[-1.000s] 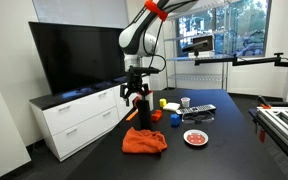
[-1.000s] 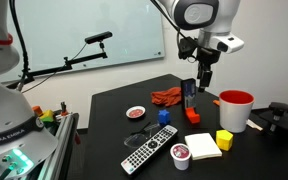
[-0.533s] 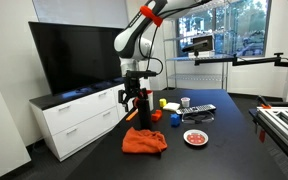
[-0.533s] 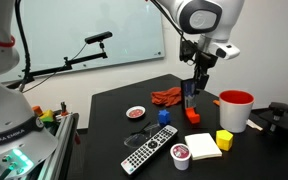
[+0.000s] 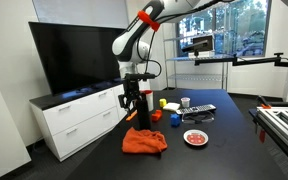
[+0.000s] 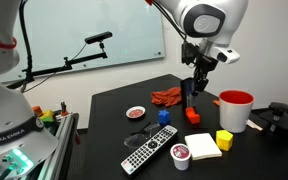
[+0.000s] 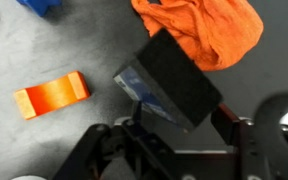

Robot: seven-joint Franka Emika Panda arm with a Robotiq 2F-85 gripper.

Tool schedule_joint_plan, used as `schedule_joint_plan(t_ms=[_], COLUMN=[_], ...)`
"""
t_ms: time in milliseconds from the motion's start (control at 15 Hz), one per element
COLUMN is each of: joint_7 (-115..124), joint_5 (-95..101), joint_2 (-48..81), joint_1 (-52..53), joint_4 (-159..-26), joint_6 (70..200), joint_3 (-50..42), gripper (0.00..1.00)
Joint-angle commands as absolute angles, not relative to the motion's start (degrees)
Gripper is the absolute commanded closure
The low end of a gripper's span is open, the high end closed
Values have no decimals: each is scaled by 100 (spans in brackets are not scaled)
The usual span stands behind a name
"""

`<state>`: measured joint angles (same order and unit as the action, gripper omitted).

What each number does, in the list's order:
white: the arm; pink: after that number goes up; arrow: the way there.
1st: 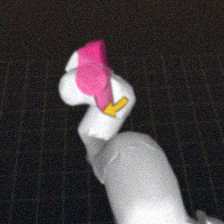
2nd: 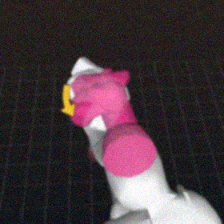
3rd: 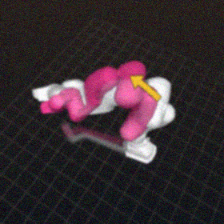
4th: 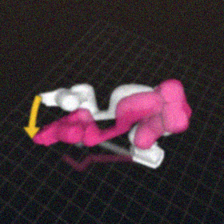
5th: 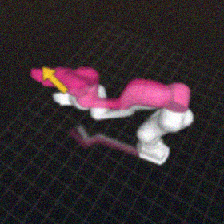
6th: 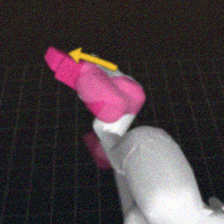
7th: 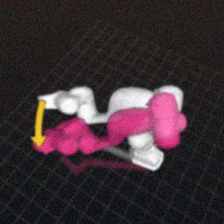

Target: Take the black box out of the cup and put the black strap into the cup

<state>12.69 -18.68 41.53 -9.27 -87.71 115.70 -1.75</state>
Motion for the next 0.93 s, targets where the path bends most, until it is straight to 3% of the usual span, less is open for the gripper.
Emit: schedule_joint_plan(t_ms=[0,267,400,467,533,667,867], joint_7=[1271,1286,1289,1300,1282,1231,1048], joint_5=[-1889,-1873,-1847,-1817,-1796,-1771,-1546], joint_2=[4273,4348,4373,4372,4346,4204,3823], joint_1=[-928,-919,-908,-894,-884,-856,-742], joint_4=[-8412,-8293,-8257,-8244,-8252,-8301,-8420], joint_6=[11284,11238,11238,11228,11233,11299,11503], joint_3=[-189,-198,-212,-227,-230,-223,-253], gripper=[58,89,100,98,70,71,51])
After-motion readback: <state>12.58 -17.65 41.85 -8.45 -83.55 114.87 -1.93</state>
